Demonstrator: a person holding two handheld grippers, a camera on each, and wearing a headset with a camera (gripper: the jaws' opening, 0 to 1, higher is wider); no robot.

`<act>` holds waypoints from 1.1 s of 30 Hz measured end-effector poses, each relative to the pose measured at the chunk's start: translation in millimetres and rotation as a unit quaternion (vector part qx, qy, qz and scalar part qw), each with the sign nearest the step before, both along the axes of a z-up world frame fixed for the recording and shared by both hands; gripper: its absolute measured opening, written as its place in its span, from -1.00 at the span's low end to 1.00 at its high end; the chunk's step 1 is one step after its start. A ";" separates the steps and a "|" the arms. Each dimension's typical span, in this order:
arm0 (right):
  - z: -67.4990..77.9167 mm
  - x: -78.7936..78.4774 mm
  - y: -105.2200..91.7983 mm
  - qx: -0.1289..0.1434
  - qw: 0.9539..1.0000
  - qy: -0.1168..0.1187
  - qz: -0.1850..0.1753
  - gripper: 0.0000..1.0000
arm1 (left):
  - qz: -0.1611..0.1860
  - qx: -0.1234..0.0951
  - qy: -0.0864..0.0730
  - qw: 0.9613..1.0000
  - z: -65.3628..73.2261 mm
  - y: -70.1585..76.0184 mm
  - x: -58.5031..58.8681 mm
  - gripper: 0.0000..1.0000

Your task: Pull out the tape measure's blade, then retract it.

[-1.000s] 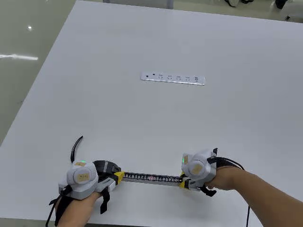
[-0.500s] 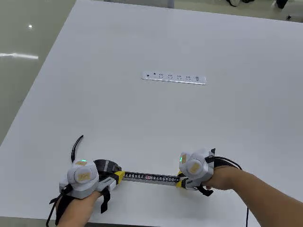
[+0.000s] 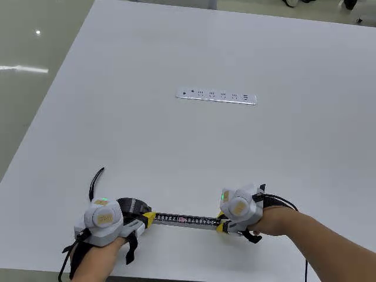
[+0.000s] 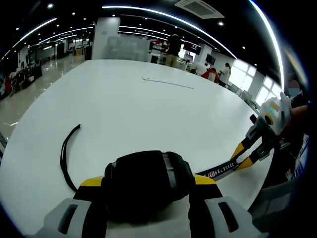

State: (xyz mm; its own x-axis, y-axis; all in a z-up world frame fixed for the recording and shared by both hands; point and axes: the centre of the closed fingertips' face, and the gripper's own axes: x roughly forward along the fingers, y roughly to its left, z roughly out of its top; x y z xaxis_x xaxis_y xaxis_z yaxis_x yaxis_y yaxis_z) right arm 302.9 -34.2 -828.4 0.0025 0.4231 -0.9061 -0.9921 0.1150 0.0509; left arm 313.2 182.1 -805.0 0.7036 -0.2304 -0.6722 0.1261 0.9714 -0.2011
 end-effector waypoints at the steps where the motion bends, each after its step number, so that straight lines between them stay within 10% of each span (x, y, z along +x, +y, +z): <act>1: 0.2 0.0 0.5 0.000 1.000 0.000 0.000 -0.71 | 0.000 0.000 0.000 1.000 0.1 0.0 0.0 0.26; 33: 0.4 -0.1 22.0 0.025 1.000 0.003 -0.011 -0.71 | 0.004 -0.010 0.002 1.000 0.8 0.3 -0.2 0.26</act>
State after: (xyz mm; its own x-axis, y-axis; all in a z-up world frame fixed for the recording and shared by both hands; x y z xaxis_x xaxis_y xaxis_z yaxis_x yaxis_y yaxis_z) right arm 302.7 -12.2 -828.0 0.0067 0.4673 -0.8841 -0.9889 0.1345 0.0636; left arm 313.0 182.4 -804.1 0.7029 -0.2384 -0.6701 0.1173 0.9681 -0.2214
